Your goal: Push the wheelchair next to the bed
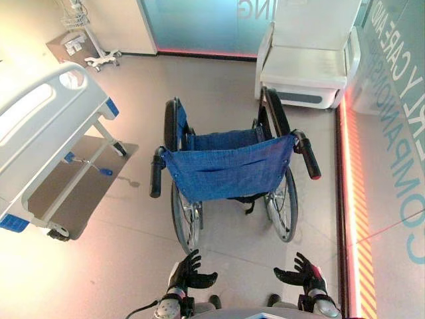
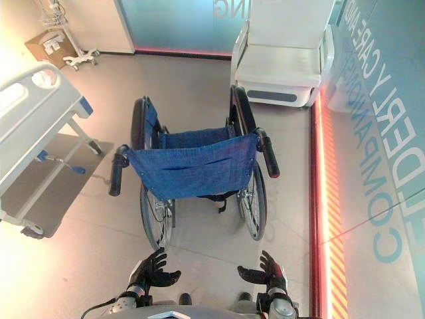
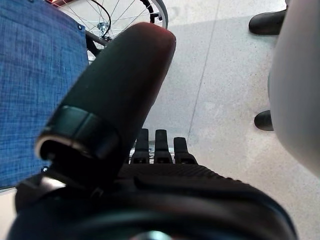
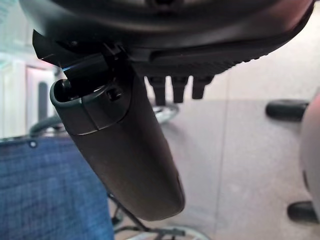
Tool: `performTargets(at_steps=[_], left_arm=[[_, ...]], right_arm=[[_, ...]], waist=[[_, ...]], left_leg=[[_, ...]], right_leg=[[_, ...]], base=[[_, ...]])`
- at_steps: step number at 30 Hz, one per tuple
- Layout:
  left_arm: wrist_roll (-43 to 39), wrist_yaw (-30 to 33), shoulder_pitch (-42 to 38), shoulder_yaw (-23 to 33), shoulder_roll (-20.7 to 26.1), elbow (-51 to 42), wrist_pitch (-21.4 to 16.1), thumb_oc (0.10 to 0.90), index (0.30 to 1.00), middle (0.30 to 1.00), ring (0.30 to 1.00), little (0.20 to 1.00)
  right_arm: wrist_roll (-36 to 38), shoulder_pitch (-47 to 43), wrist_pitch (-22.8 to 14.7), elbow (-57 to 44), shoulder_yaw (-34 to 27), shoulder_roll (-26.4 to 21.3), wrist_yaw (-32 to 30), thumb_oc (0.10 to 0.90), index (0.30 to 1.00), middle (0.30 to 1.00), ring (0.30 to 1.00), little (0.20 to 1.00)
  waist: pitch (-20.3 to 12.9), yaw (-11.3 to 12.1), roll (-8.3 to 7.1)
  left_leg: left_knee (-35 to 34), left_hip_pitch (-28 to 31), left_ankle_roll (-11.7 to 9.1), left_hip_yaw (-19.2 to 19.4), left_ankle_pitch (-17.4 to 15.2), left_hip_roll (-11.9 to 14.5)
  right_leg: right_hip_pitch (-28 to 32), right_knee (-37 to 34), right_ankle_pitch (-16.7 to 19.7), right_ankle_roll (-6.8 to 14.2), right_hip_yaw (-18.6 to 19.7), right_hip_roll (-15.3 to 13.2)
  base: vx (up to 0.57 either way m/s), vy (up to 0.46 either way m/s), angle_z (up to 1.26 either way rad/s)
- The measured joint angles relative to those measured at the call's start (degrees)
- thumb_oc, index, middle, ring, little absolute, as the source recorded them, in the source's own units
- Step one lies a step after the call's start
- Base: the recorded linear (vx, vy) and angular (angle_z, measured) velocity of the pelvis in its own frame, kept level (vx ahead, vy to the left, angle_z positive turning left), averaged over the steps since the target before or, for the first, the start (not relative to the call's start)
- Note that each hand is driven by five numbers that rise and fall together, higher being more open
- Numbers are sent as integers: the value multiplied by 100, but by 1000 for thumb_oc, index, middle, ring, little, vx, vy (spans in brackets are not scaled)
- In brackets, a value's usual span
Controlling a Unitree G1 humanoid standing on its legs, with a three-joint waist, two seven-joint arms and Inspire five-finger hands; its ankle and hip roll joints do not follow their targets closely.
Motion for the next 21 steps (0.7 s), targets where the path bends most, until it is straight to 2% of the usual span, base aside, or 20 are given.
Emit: performTargets(at_steps=[9,21], left_arm=[[52,-10,-26,-39,4,34,-2,800,900,900,900,900],[146,4,-31,-61,6,75,-1,800,900,900,900,900]], right_arm=[[-17,-7,17,7,2,1,51,800,900,900,900,900],[-502,-109,16,2,27,3,28,800,900,900,900,900]], waist=[[-16,-12,3],[-19,-119,4]], left_leg=[[-2,3,0,1,0,1],[-4,3,0,13,0,6]], right_leg=[[1,-1,0,0,8,5],[-5,-5,1,0,14,10]], base=[[0,0,0],[0,0,0]])
